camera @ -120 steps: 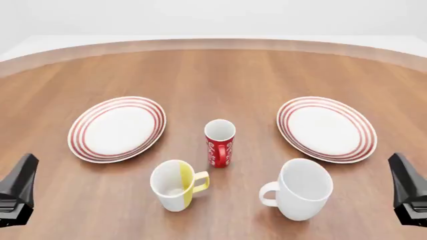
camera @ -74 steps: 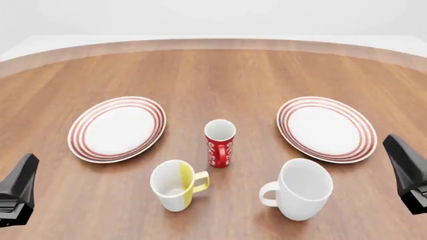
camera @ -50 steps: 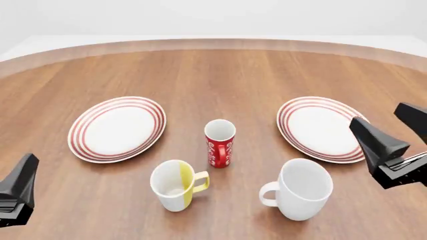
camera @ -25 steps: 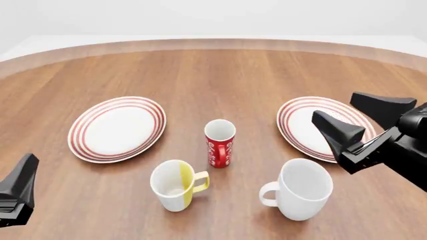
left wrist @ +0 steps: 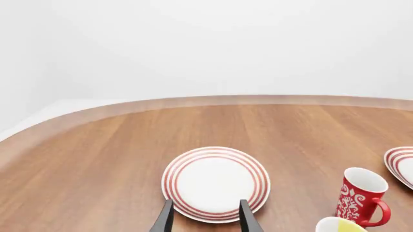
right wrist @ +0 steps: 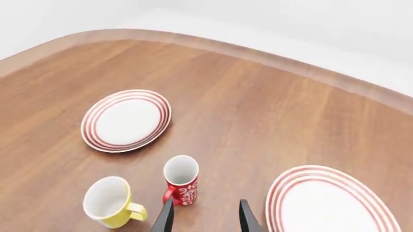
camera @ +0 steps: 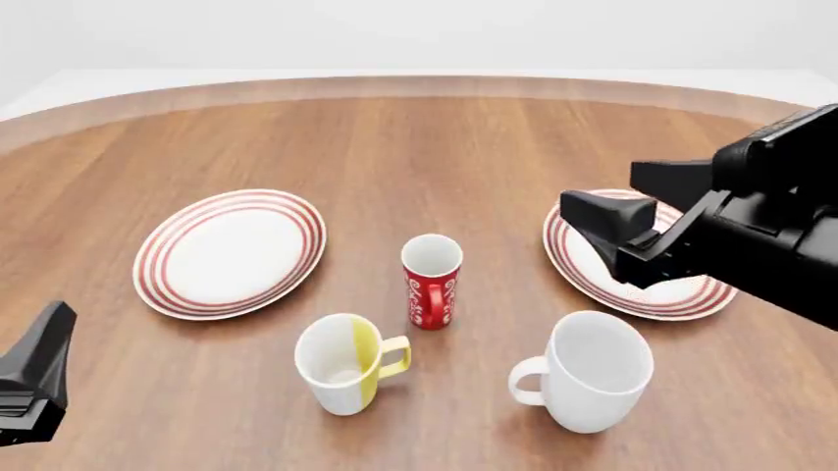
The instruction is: Put the red mug on the left plate.
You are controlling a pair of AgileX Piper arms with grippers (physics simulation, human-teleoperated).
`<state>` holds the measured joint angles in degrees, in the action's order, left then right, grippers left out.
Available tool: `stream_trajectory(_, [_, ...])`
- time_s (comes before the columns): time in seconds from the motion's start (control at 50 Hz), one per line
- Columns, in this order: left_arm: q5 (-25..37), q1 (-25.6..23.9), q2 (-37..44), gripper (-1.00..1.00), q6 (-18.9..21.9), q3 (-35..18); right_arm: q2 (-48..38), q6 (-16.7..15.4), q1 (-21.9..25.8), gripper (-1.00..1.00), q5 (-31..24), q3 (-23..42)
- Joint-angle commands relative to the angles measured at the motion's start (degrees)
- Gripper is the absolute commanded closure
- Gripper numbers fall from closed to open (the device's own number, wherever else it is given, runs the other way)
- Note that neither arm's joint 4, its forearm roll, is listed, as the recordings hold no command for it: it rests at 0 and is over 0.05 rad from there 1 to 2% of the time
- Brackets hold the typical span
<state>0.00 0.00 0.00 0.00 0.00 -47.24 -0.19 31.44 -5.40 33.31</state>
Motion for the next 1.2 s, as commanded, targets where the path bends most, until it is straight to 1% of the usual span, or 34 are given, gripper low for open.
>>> stream_trajectory(0.02, [0.00, 0.00, 0.00, -1.00, 0.00, 0.00, -6.23, 2.73, 1.30, -1.00, -6.15, 7.43])
stream_trajectory(0.06, [0.00, 0.00, 0.00, -1.00, 0.00, 0.00, -7.22, 3.05, 1.71, -1.00, -7.12, 8.85])
stream_trajectory(0.14, [0.00, 0.00, 0.00, -1.00, 0.00, 0.00, -8.85, 2.46, 1.93, -1.00, -8.36, 10.49])
stream_trajectory(0.16, [0.00, 0.00, 0.00, -1.00, 0.00, 0.00, -9.44, 3.16, 2.07, -1.00, -9.12, 11.82])
stream_trajectory(0.2, [0.00, 0.00, 0.00, -1.00, 0.00, 0.00, -9.91, 3.27, 2.24, -1.00, -9.55, 12.28])
stream_trajectory(0.24, [0.00, 0.00, 0.00, -1.00, 0.00, 0.00, -10.82, 4.64, 2.46, -1.00, -10.09, 12.77])
stream_trajectory(0.28, [0.00, 0.00, 0.00, -1.00, 0.00, 0.00, -11.96, 4.79, 2.45, -1.00, -10.75, 13.56])
stream_trajectory(0.36, [0.00, 0.00, 0.00, -1.00, 0.00, 0.00, -13.32, 7.46, 3.11, -1.00, -11.52, 15.35])
stream_trajectory(0.52, [0.00, 0.00, 0.00, -1.00, 0.00, 0.00, -15.42, 8.51, 3.36, -1.00, -13.66, 17.09])
stream_trajectory(0.54, [0.00, 0.00, 0.00, -1.00, 0.00, 0.00, -16.09, 9.22, 3.22, -1.00, -14.18, 17.79])
stream_trajectory(0.56, [0.00, 0.00, 0.00, -1.00, 0.00, 0.00, -16.26, 9.86, 3.24, -1.00, -14.18, 17.89])
stream_trajectory(0.62, [0.00, 0.00, 0.00, -1.00, 0.00, 0.00, -17.55, 10.41, 3.25, -1.00, -14.41, 17.94])
stream_trajectory(0.68, [0.00, 0.00, 0.00, -1.00, 0.00, 0.00, -18.49, 10.35, 3.05, -1.00, -14.74, 18.57])
stream_trajectory(0.72, [0.00, 0.00, 0.00, -1.00, 0.00, 0.00, -19.09, 11.55, 2.87, -1.00, -15.20, 19.01])
stream_trajectory(0.76, [0.00, 0.00, 0.00, -1.00, 0.00, 0.00, -20.05, 11.10, 3.15, -1.00, -15.54, 19.21])
stream_trajectory(0.94, [0.00, 0.00, 0.00, -1.00, 0.00, 0.00, -22.30, 11.38, 2.97, -1.00, -15.95, 19.81])
stream_trajectory(1.06, [0.00, 0.00, 0.00, -1.00, 0.00, 0.00, -23.95, 12.86, 3.16, -1.00, -15.04, 19.88])
stream_trajectory(1.2, [0.00, 0.00, 0.00, -1.00, 0.00, 0.00, -24.94, 13.59, 3.60, -1.00, -14.47, 19.49])
